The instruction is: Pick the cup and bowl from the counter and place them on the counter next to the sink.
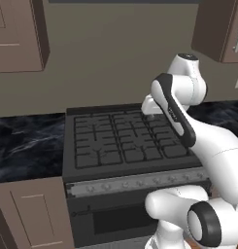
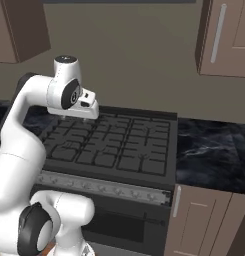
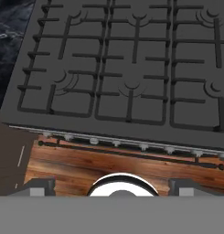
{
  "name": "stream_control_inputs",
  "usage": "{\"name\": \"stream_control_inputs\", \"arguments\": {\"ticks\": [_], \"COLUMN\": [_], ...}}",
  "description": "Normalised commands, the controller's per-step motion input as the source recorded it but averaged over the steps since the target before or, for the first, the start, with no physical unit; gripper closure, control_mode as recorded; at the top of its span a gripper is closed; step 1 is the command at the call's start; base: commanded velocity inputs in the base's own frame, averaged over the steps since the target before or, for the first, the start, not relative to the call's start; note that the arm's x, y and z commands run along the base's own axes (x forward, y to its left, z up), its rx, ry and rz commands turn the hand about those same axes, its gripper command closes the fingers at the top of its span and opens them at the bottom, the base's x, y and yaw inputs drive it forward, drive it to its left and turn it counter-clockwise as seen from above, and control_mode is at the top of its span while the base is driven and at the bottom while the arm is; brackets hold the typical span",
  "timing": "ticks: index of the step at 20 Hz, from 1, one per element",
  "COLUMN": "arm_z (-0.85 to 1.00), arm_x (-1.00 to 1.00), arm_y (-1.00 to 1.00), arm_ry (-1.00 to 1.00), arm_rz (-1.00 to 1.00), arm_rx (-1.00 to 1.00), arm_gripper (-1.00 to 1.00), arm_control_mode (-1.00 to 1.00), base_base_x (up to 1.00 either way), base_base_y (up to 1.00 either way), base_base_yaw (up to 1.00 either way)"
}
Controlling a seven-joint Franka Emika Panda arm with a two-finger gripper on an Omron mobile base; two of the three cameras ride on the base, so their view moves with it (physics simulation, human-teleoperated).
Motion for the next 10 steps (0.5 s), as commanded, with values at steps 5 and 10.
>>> {"name": "stream_control_inputs", "arguments": {"ticks": [5,10], "arm_z": [0.0,0.0], "arm_x": [0.0,0.0], "arm_y": [0.0,0.0], "arm_ry": [0.0,0.0], "arm_rz": [0.0,0.0], "arm_rx": [0.0,0.0], "arm_gripper": [-1.0,-1.0], "arm_control_mode": [1.0,1.0], "base_base_x": [-0.34,-0.52], "base_base_y": [0.08,0.2], "base_base_yaw": [0.1,0.15]}}
